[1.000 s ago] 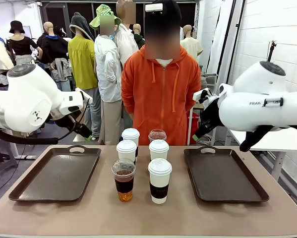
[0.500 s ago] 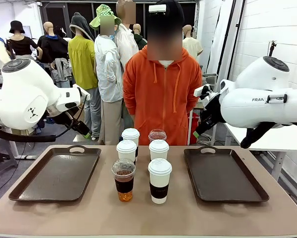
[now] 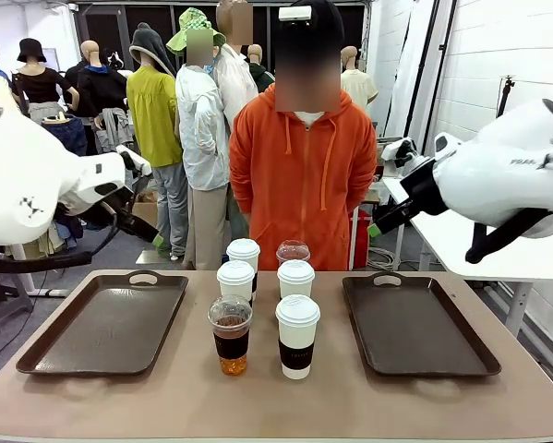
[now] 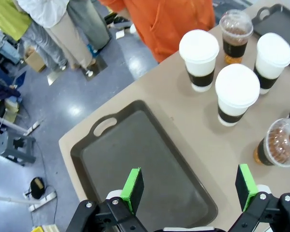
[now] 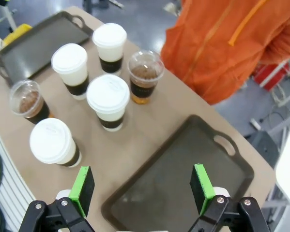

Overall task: Distribute the coffee onto the tray.
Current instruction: Pick up one iced Americano and place it on the right Handle tray.

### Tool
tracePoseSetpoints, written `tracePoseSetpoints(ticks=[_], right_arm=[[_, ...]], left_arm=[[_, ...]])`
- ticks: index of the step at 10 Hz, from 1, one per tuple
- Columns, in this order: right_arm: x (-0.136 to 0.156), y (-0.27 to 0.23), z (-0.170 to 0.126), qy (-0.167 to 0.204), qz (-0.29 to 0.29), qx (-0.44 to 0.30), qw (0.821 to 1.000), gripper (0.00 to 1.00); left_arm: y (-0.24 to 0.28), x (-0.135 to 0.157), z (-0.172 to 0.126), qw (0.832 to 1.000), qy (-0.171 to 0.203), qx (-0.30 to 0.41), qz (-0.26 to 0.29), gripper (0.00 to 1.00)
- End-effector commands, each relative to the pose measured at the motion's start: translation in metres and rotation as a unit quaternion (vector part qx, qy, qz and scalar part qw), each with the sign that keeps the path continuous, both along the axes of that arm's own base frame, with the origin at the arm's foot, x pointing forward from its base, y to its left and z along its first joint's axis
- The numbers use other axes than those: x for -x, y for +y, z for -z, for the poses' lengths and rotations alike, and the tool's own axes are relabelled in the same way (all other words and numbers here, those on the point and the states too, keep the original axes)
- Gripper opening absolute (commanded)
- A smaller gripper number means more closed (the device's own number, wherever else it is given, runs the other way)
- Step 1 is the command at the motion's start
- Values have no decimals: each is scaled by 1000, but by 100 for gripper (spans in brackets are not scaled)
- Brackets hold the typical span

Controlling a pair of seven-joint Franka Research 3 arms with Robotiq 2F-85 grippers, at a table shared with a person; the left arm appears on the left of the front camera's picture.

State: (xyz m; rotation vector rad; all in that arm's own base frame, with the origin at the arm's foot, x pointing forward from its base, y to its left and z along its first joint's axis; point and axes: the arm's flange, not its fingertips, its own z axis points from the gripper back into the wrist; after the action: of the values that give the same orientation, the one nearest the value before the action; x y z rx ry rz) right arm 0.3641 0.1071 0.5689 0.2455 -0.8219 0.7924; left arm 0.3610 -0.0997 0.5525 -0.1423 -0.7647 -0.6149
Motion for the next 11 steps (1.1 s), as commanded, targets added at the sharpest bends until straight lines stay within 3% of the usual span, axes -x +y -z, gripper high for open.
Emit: tracePoseSetpoints(ticks=[1, 5, 11], right_arm=[[-3, -12, 10, 3, -72, -50, 996, 100], [-11, -21, 11, 2, -106, -67, 992, 100], [-16, -17, 15, 11, -98, -46, 994, 100]], left_arm=[[17, 11, 13, 998, -14, 35, 44, 100], [30, 10, 13, 992, -28, 63, 105, 100], [20, 19, -7, 994, -43, 23, 93, 100]])
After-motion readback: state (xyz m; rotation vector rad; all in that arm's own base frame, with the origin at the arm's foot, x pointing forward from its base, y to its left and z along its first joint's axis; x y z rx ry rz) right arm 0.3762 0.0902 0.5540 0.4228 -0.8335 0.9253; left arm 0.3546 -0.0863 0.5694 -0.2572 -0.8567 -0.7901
